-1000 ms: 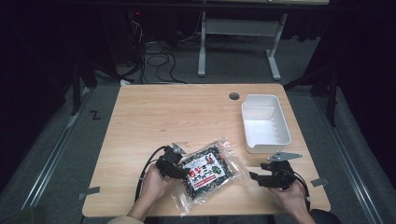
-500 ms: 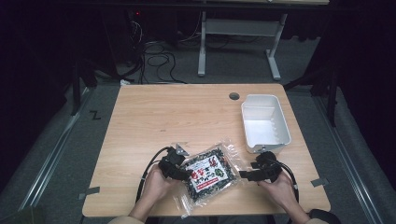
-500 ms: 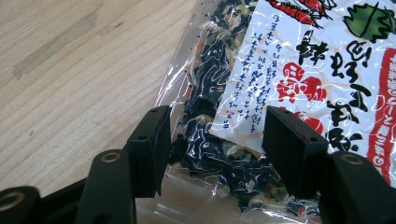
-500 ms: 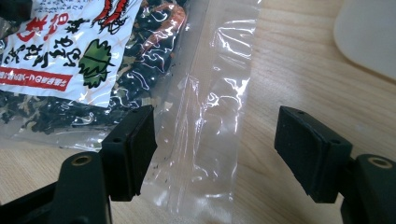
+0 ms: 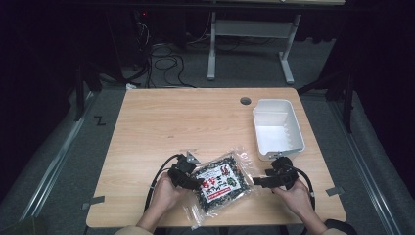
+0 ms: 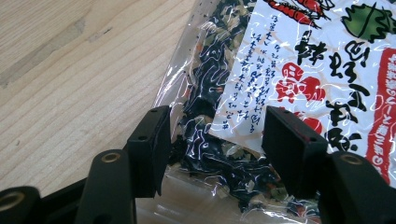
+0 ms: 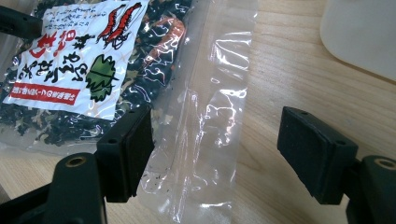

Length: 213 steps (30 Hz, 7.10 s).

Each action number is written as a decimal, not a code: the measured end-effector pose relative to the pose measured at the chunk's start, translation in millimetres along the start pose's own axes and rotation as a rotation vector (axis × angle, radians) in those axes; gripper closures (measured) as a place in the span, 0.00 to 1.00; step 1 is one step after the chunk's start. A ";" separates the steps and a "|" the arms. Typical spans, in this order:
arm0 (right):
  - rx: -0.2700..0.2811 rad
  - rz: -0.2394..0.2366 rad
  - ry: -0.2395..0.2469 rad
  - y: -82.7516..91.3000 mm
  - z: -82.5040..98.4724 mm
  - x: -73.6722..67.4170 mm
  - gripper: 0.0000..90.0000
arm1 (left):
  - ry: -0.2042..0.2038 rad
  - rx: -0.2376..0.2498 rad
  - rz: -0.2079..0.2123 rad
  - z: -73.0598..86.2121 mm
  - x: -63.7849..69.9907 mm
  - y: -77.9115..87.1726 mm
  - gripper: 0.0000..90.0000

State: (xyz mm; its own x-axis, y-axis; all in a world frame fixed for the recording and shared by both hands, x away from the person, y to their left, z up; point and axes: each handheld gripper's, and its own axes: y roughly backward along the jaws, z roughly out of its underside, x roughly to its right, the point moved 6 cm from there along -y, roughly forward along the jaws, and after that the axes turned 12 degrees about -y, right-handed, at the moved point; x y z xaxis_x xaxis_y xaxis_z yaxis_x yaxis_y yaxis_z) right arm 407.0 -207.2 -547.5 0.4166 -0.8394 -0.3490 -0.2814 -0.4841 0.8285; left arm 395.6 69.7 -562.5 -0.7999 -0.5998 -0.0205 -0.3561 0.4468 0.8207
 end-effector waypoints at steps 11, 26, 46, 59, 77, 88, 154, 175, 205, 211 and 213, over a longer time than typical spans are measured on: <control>-0.085 0.010 -0.006 -15.0 2.7 -2.2 0.26 | -0.014 0.000 0.007 -3.9 3.9 -2.4 0.47; -0.138 -0.038 0.016 -24.2 0.6 -23.9 0.39 | -0.028 0.003 0.006 -6.3 6.1 -4.3 0.47; -0.147 0.013 0.100 -19.2 -3.1 -25.3 0.86 | -0.032 0.015 -0.004 -8.7 6.6 -6.3 0.47; -0.115 -0.005 0.136 -11.8 -6.4 -26.0 0.98 | -0.022 0.041 0.003 -8.5 9.6 -7.2 0.42; -0.054 0.014 0.205 36.9 -28.7 -26.0 0.99 | 0.041 0.074 -0.007 -0.8 2.5 9.2 0.32; -0.010 0.045 0.278 78.2 -57.1 -32.9 1.00 | 0.049 0.082 -0.005 -0.1 1.9 10.9 0.32; 0.156 0.247 0.245 185.7 -205.4 -8.1 1.00 | 0.074 0.050 0.032 3.6 -0.2 0.9 0.33; 0.176 0.419 0.257 210.5 -206.5 11.0 1.00 | 0.070 0.041 0.033 3.0 0.9 -1.5 0.33; 0.067 0.516 0.304 186.4 -197.1 26.2 1.00 | 0.062 0.035 0.027 2.9 1.5 -2.8 0.33; 0.055 0.512 0.297 175.6 -194.0 31.6 1.00 | 0.057 0.032 0.028 3.2 1.4 -2.1 0.33; 0.055 0.504 0.298 171.3 -193.1 33.5 1.00 | 0.057 0.032 0.028 3.2 1.5 -2.5 0.33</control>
State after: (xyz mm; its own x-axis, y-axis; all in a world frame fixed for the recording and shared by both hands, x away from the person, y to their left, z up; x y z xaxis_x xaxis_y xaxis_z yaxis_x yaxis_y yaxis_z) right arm 539.7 -270.6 -332.7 0.4426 -0.8676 0.2268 -0.5486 -0.0620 0.8338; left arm 393.7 69.8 -566.4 -0.7813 -0.6232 0.0349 -0.3501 0.4838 0.8021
